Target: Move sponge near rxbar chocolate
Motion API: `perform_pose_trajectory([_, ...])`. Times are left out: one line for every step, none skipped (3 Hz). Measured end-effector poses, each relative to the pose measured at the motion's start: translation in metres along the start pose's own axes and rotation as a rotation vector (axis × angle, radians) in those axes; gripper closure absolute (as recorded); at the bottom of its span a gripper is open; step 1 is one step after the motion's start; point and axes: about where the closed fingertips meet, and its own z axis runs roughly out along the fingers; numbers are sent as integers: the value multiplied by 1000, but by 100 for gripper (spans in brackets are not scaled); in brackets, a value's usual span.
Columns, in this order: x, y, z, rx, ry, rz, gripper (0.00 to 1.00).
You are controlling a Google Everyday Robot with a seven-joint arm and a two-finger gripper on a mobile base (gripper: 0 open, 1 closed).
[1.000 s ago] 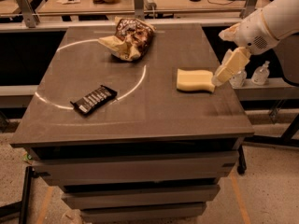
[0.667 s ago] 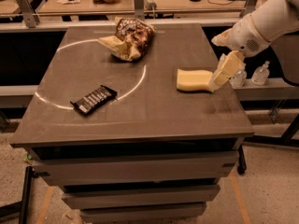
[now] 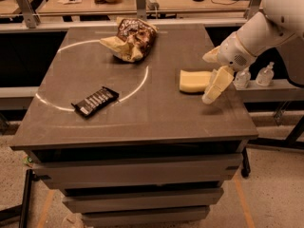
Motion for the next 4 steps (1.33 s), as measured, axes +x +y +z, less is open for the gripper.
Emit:
perform_pose_trajectory([-1,-5,8,-7,-7,0,0])
perform_pose_trajectory([0,-10,13,-17,-13,6,18])
perform_pose_trajectory([3,-12,17,-23,-21,28,41])
perform_pose_trajectory([-4,-5,16,-27,-46,16,64])
